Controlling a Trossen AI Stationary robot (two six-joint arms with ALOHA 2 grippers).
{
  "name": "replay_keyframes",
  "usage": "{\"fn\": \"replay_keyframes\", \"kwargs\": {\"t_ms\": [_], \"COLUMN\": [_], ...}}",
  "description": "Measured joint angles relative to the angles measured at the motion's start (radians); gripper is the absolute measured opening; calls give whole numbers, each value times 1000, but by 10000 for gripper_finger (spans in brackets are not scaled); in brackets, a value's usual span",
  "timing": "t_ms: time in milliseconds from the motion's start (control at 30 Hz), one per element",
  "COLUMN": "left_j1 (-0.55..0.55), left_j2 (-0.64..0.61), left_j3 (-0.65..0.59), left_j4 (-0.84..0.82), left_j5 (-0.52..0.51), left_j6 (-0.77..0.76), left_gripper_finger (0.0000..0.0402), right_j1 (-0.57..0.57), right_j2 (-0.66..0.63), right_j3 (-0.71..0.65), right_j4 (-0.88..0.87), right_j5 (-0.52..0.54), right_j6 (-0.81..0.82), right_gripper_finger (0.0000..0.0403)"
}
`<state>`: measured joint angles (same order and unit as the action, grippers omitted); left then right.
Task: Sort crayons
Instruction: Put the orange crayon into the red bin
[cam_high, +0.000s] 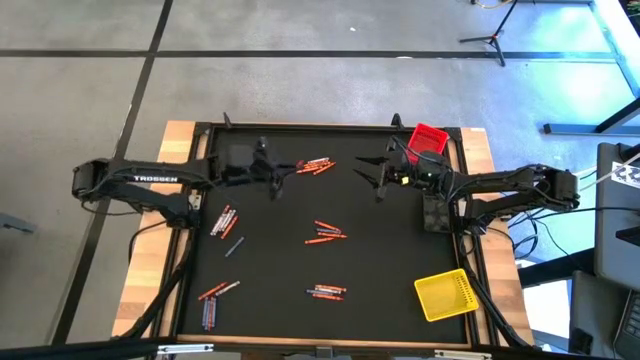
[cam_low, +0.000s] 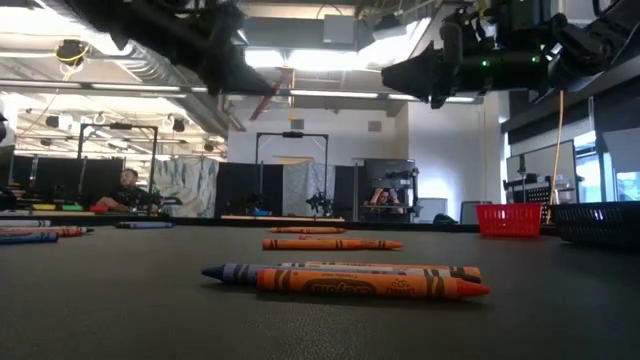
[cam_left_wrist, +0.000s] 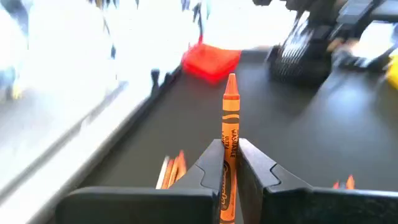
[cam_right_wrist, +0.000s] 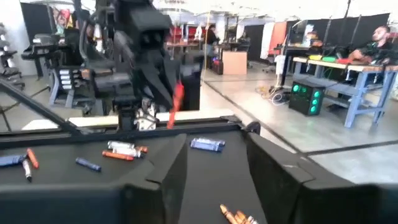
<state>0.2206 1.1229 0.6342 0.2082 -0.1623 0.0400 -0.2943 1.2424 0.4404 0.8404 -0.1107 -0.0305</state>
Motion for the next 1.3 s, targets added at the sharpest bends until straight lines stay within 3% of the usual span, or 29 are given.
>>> {"fn": "replay_keyframes", "kwargs": {"t_ms": [200,333,467,733,967,1300], "left_j1": [-42,-41,-42,-47,-61,-71], "left_j2": [14,65,130,230,237,237], "left_j3": [-139,-192,-207,-206,-207,-207], "left_j4": [390,548,665,793,830,835], "left_j5": [53,62,148,177,252,238], "left_j6": [75,73,76,72,48,44], "left_gripper_finger": [14,14,14,14,14,14], "right_j1": [0,1,14,96,148,189], "right_j2": [101,218,334,447,448,463], "right_j3": [70,156,242,380,387,410], "right_j4": [6,2,-2,-10,-5,29], "right_j5": [-24,-108,-153,-155,-43,-50], "right_j6": [-9,-12,-15,-83,-110,-109], "right_gripper_finger": [210,211,209,177,162,161]}}
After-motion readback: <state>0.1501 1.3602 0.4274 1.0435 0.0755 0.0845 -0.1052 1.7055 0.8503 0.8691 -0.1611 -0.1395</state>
